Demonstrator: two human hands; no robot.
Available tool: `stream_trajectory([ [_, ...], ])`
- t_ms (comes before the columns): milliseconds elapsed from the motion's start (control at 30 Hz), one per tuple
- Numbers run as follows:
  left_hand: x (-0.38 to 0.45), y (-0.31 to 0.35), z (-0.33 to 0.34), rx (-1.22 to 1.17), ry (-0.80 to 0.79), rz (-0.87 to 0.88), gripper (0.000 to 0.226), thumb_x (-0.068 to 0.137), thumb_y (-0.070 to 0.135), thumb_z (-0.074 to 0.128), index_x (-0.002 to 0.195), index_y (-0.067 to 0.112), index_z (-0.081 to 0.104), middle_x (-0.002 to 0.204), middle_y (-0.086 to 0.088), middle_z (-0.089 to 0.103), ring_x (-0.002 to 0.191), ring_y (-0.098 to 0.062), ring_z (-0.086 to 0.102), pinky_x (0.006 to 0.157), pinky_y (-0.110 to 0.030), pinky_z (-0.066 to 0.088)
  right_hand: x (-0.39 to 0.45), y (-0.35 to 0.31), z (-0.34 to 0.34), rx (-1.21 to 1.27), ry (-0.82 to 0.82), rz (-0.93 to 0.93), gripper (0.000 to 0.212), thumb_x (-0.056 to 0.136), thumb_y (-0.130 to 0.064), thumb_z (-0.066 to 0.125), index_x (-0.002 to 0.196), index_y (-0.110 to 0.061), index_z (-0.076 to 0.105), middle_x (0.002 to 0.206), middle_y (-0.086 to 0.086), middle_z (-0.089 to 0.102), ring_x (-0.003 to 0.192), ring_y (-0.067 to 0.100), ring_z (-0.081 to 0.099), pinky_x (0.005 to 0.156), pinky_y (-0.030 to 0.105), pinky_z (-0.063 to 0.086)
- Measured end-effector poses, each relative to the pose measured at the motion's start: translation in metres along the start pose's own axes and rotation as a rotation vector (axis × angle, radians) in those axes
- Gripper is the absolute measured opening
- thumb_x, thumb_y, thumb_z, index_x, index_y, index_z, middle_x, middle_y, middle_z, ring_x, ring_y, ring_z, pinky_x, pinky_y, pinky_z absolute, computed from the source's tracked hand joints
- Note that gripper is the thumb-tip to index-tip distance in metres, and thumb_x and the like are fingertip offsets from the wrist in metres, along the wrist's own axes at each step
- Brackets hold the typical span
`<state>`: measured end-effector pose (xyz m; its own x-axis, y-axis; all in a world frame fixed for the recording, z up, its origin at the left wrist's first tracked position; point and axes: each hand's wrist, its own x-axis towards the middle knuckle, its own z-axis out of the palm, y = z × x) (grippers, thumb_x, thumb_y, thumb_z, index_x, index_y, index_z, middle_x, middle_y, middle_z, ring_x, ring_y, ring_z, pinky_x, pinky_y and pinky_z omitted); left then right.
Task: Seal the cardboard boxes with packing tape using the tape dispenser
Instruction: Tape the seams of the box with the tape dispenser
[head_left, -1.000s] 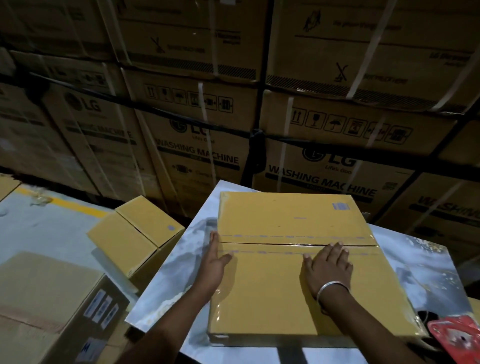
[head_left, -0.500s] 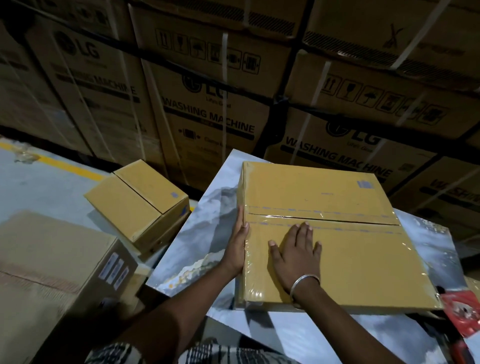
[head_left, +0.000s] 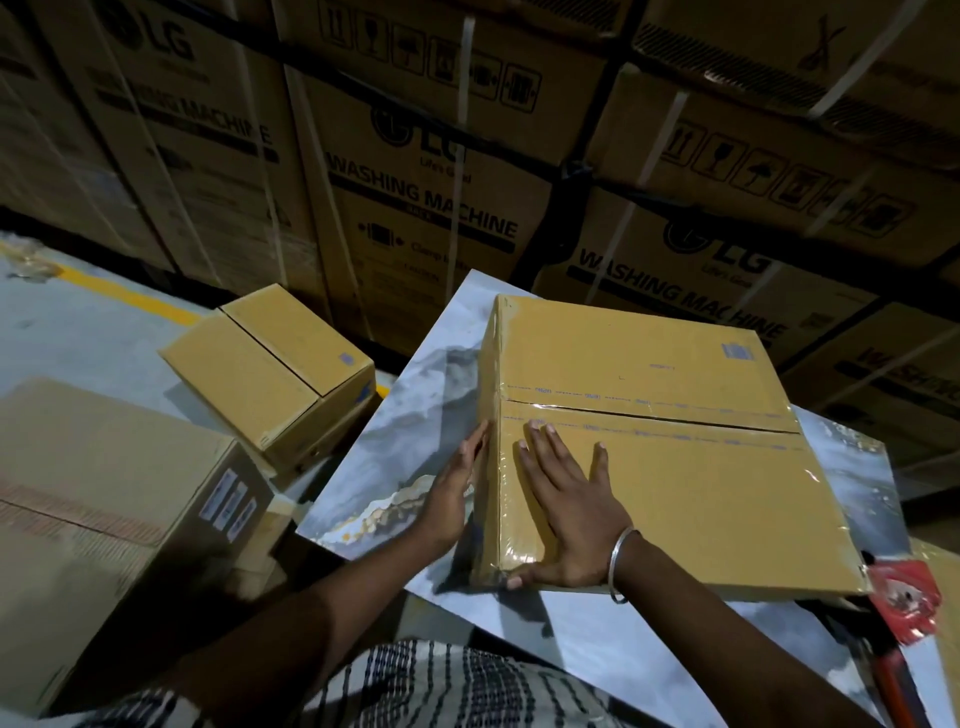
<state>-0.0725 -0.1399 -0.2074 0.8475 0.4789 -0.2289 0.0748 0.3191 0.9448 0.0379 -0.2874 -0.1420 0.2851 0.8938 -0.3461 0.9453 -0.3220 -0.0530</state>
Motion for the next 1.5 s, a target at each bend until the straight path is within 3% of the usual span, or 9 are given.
stream_trajectory([
  [133, -0.036, -0.014, 0.014, -0.082, 0.101, 0.006, 0.057, 0.096, 0.046, 0.028, 0.147, 0.023, 0.04, 0.153, 0.01, 0.042, 0.128, 0.017, 0.043, 0.092, 0.0, 0.037, 0.0, -0.002, -0.002, -0.028, -0.02, 0.015, 0.146, 0.06, -0.102, 0.041, 0.159, -0.013, -0.018, 0.16, 0.005, -0.04, 0.147, 0.021, -0.038, 0.11, 0.078, -0.011],
  [333, -0.037, -0.026, 0.033, 0.032, 0.137, -0.012, 0.062, 0.095, 0.071, 0.032, 0.15, 0.043, 0.025, 0.162, 0.018, 0.022, 0.149, 0.002, 0.018, 0.122, -0.028, 0.019, -0.001, -0.004, -0.001, -0.039, -0.023, 0.033, 0.143, 0.063, -0.095, 0.049, 0.16, -0.013, -0.015, 0.162, 0.006, -0.036, 0.15, 0.025, -0.032, 0.11, 0.08, -0.005],
  [500, -0.029, -0.029, 0.04, -0.041, 0.117, -0.026, 0.065, 0.095, 0.048, 0.025, 0.157, 0.026, 0.019, 0.161, 0.014, 0.02, 0.148, -0.001, 0.019, 0.108, -0.003, 0.023, 0.0, -0.004, -0.001, -0.01, -0.02, 0.048, 0.143, 0.06, -0.093, 0.052, 0.16, -0.017, -0.017, 0.162, 0.002, -0.037, 0.149, 0.021, -0.033, 0.11, 0.074, -0.011],
  [700, -0.012, -0.045, 0.02, 0.093, 0.143, -0.006, 0.057, 0.094, 0.07, 0.035, 0.146, 0.047, 0.038, 0.155, 0.017, 0.04, 0.144, -0.001, 0.033, 0.115, -0.024, 0.029, 0.006, -0.002, -0.004, 0.045, -0.002, 0.081, 0.144, 0.055, -0.093, 0.05, 0.16, -0.022, -0.017, 0.161, -0.004, -0.037, 0.148, 0.015, -0.035, 0.113, 0.072, -0.012],
  [833, -0.018, -0.042, 0.003, 0.074, 0.167, 0.018, 0.038, 0.102, 0.052, 0.04, 0.132, 0.037, 0.059, 0.136, 0.013, 0.062, 0.132, -0.008, 0.052, 0.11, -0.027, 0.041, 0.016, 0.0, -0.007, 0.058, 0.002, 0.112, 0.143, 0.058, -0.09, 0.058, 0.159, -0.024, -0.018, 0.16, -0.006, -0.039, 0.148, 0.013, -0.035, 0.114, 0.071, -0.012],
  [967, -0.05, -0.046, -0.017, 0.046, 0.069, 0.104, 0.066, 0.089, 0.064, 0.058, 0.134, 0.016, 0.06, 0.138, 0.007, 0.062, 0.132, -0.011, 0.053, 0.107, -0.026, 0.044, 0.017, 0.001, -0.007, 0.042, -0.011, 0.11, 0.142, 0.061, -0.092, 0.054, 0.158, -0.023, -0.022, 0.159, -0.004, -0.041, 0.148, 0.016, -0.035, 0.113, 0.073, -0.011],
  [1067, -0.066, -0.054, -0.023, 0.062, -0.02, 0.065, 0.079, 0.071, 0.069, 0.075, 0.139, 0.033, 0.057, 0.143, 0.016, 0.054, 0.137, -0.007, 0.046, 0.102, -0.027, 0.044, 0.017, 0.001, -0.006, -0.004, -0.035, 0.096, 0.142, 0.062, -0.097, 0.047, 0.156, -0.02, -0.028, 0.157, -0.001, -0.045, 0.147, 0.021, -0.037, 0.112, 0.075, -0.009],
  [1167, -0.061, -0.054, -0.021, 0.166, 0.018, 0.095, 0.069, 0.061, 0.06, 0.085, 0.125, 0.059, 0.058, 0.136, 0.027, 0.057, 0.133, 0.0, 0.049, 0.1, -0.031, 0.049, 0.017, 0.001, -0.007, -0.003, -0.052, 0.084, 0.145, 0.06, -0.102, 0.041, 0.154, -0.019, -0.031, 0.156, 0.0, -0.046, 0.146, 0.022, -0.039, 0.111, 0.076, -0.01],
  [1500, -0.033, -0.054, -0.028, 0.147, 0.089, 0.157, 0.062, 0.055, 0.005, 0.095, 0.093, 0.05, 0.076, 0.118, 0.006, 0.069, 0.113, -0.005, 0.065, 0.093, -0.022, 0.053, 0.017, 0.001, -0.008, -0.005, -0.057, 0.071, 0.151, 0.053, -0.105, 0.041, 0.155, -0.017, -0.028, 0.157, 0.003, -0.045, 0.147, 0.024, -0.038, 0.112, 0.077, -0.007],
])
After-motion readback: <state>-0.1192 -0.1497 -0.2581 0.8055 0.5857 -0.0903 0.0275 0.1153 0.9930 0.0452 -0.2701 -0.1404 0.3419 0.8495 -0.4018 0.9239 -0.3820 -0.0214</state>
